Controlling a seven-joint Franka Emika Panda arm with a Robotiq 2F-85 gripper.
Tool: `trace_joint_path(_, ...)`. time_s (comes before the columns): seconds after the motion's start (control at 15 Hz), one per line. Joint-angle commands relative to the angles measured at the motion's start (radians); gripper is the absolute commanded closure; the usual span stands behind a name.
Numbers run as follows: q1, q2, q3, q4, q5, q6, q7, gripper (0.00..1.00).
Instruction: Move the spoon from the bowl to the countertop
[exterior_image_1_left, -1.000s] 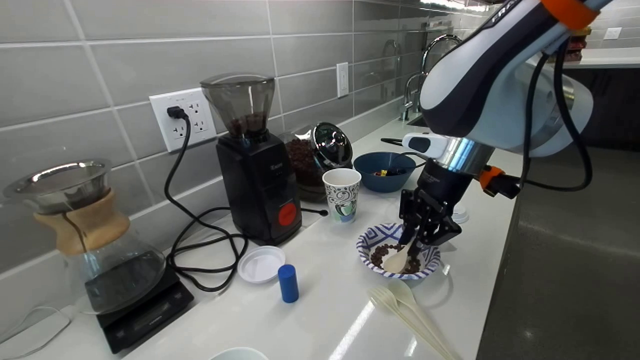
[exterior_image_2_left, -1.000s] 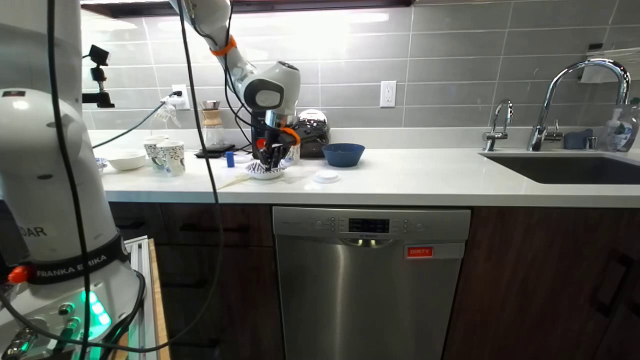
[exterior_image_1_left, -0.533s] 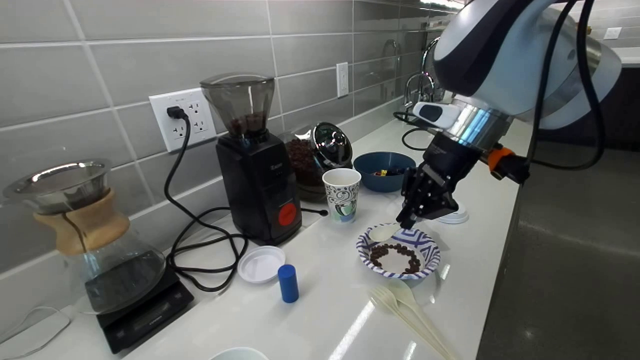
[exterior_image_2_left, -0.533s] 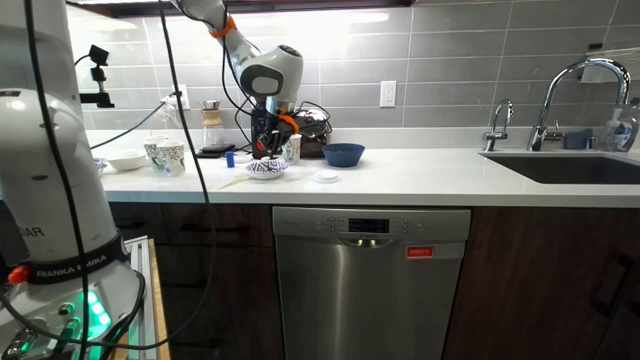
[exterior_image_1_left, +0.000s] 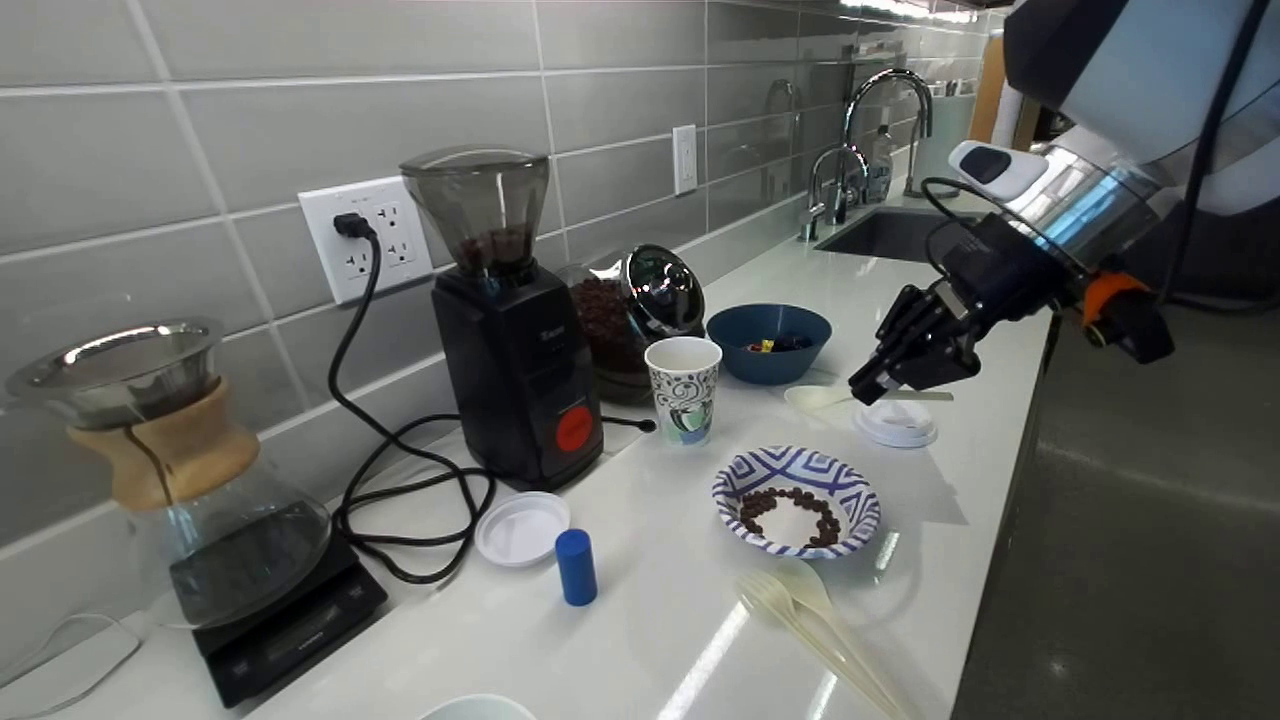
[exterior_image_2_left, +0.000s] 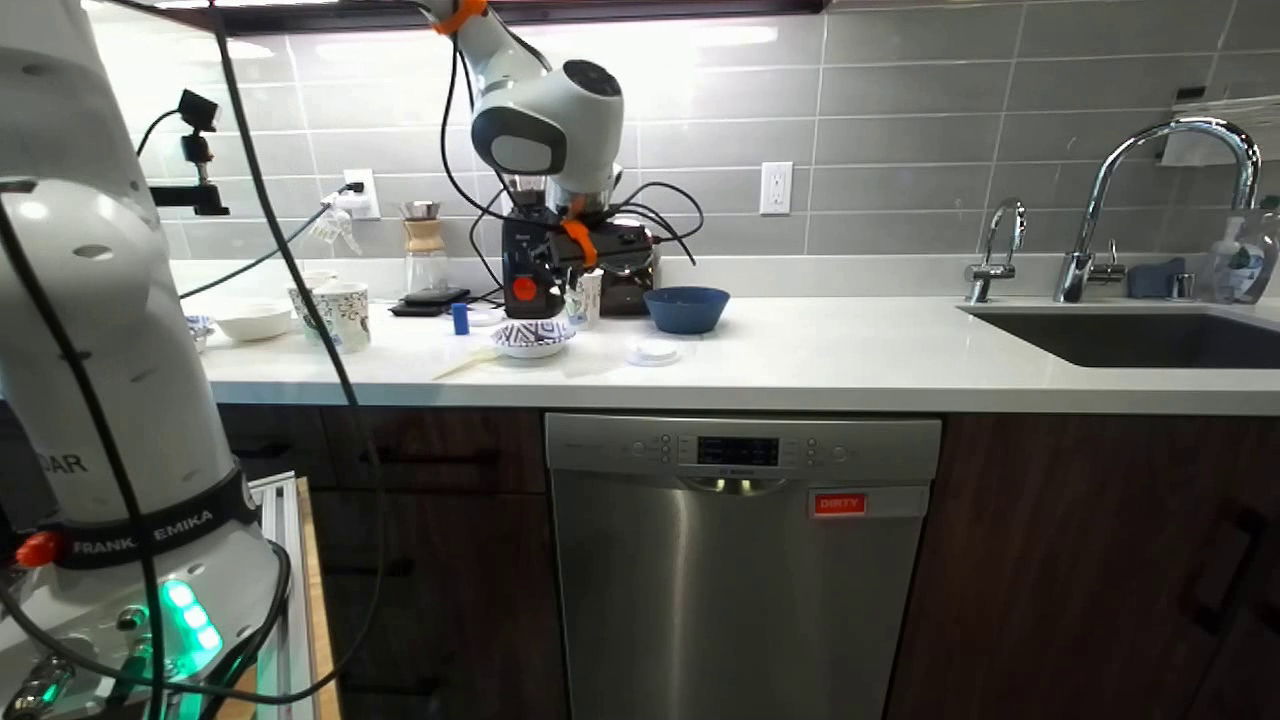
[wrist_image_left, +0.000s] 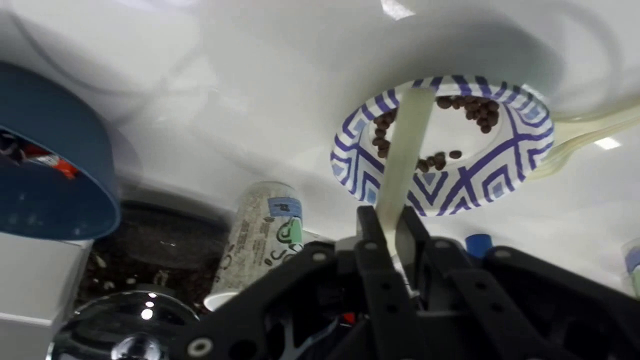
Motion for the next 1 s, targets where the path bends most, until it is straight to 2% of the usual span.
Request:
trace_joint_path(0.0, 0.015, 0.041, -0.014, -0.008, 0.128, 0.092, 0.036, 0.97)
trace_joint_path(0.33, 0.022, 0.128, -0.002, 0.013, 0.228, 0.237, 0.074, 0.97)
trace_joint_path(0.73, 0.024, 0.221, 0.031, 0.053, 0.369, 0.294, 0.031, 0.97)
trace_joint_path(0.93, 0.025, 0.256, 0.041, 0.07, 0.392, 0.317, 0.024, 0.97)
